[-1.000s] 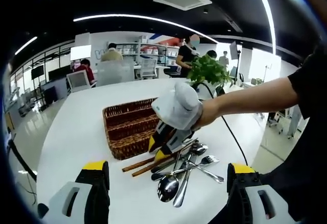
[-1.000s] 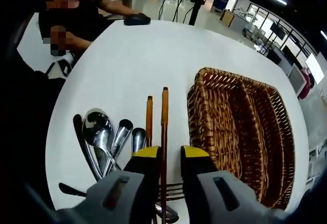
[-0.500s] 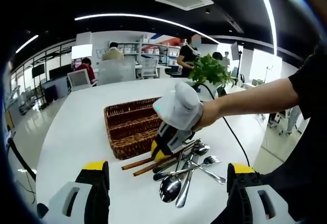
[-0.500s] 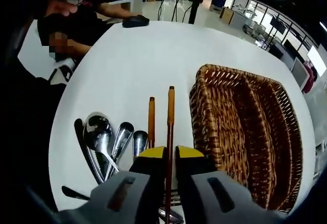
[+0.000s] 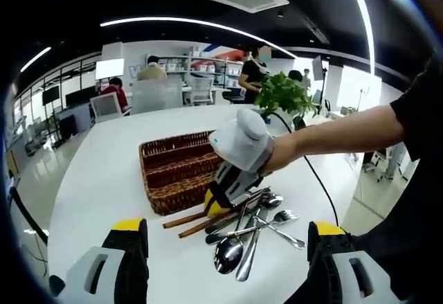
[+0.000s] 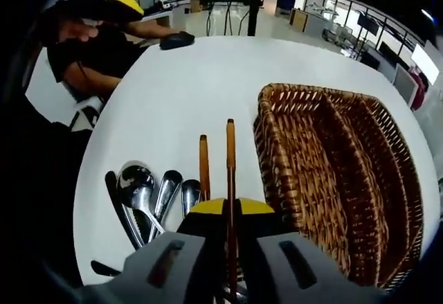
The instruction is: Arrange the knives, forks, and spoons in their matching storage slots by inserting each utensil handle-first until every utensil is classified and aligned in the correct compartment
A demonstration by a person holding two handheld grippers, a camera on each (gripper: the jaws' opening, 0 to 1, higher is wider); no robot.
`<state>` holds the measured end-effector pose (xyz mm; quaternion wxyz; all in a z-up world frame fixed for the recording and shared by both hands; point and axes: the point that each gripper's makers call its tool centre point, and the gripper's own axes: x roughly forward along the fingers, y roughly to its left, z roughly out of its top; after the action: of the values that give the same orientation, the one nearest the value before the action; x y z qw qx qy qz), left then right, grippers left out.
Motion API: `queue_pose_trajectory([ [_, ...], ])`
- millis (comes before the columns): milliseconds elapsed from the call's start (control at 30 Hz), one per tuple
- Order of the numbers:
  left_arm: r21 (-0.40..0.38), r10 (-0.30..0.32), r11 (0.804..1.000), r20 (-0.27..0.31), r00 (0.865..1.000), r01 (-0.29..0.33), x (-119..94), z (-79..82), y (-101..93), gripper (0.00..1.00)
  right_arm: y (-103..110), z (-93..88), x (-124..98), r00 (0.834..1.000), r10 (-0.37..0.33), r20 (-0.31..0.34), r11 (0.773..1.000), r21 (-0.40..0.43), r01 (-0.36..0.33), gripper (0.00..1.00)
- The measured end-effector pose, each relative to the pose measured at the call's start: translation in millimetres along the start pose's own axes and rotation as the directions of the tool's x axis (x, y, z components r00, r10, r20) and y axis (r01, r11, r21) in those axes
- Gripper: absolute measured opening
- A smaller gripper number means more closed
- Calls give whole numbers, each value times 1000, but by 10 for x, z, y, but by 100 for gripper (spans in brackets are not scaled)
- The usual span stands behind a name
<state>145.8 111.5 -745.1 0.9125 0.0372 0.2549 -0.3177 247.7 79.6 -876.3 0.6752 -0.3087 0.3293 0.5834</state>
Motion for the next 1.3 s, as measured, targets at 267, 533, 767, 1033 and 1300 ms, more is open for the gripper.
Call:
queue_pose_trajectory([
  [267,1,5,1000,0,1000,-5,4,6,28,100,-12,20,7,1000,-24,19,1000,3,23,2],
  [533,4,7,1000,7,1000,-7,13,27,44,100,5,69,-66,999,-50,11,998,-45,50,1],
  [767,11,4,1000,9,1000,-4,41,63,53,100,59,158,-215,998,-61,23,995,-73,63,1],
  [1033,21,-6,1000,18,1000,5,50,127,-7,100,72,241,-491,994,-97,53,993,-62,100,1],
  [1300,24,-30,999,20,999,29,111,158,-63,100,49,228,-746,987,-146,71,987,-52,150,2],
])
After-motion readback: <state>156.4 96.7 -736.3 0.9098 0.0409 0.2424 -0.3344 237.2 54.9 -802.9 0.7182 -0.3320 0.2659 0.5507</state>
